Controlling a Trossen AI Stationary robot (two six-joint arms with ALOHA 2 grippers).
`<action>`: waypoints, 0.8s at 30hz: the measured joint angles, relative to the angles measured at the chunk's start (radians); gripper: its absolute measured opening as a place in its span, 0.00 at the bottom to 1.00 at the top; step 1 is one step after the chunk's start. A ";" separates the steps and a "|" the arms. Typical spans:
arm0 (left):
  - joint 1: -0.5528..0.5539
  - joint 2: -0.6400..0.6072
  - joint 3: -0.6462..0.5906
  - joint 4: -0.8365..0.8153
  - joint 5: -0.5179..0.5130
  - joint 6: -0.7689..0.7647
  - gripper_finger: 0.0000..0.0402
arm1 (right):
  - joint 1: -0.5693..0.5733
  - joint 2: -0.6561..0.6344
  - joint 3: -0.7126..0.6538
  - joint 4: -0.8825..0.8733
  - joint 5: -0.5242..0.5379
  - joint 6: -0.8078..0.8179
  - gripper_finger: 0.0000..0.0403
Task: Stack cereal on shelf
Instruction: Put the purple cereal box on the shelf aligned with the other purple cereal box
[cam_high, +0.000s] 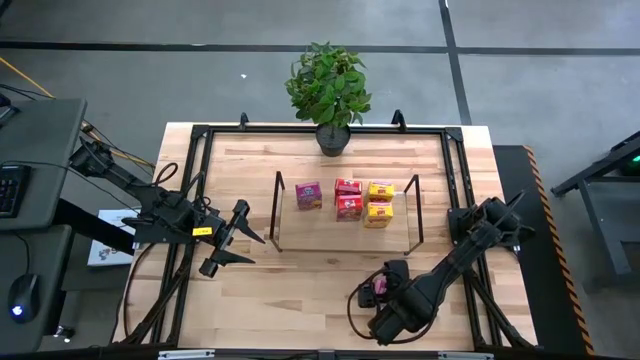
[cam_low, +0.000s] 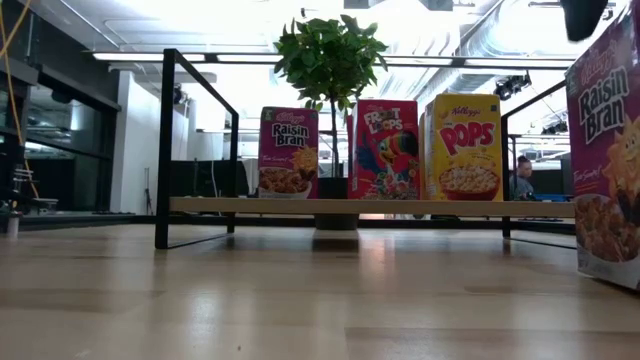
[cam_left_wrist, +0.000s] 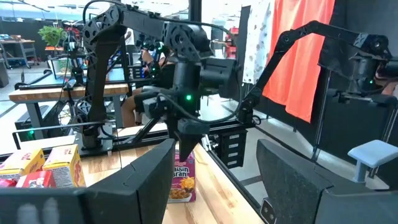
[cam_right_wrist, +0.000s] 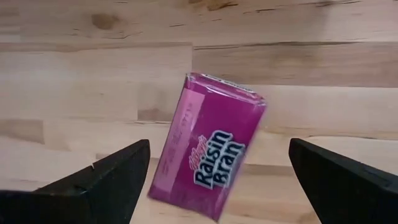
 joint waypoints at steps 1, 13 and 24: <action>0.000 0.000 0.000 0.000 0.000 0.000 0.54 | 0.000 0.000 -0.011 0.013 0.003 0.000 0.94; 0.000 0.000 0.000 0.000 0.000 0.000 0.54 | 0.000 0.000 -0.192 0.220 0.030 -0.021 0.94; 0.000 0.000 0.000 0.000 0.000 0.000 0.54 | 0.000 0.001 -0.251 0.269 0.034 -0.050 0.94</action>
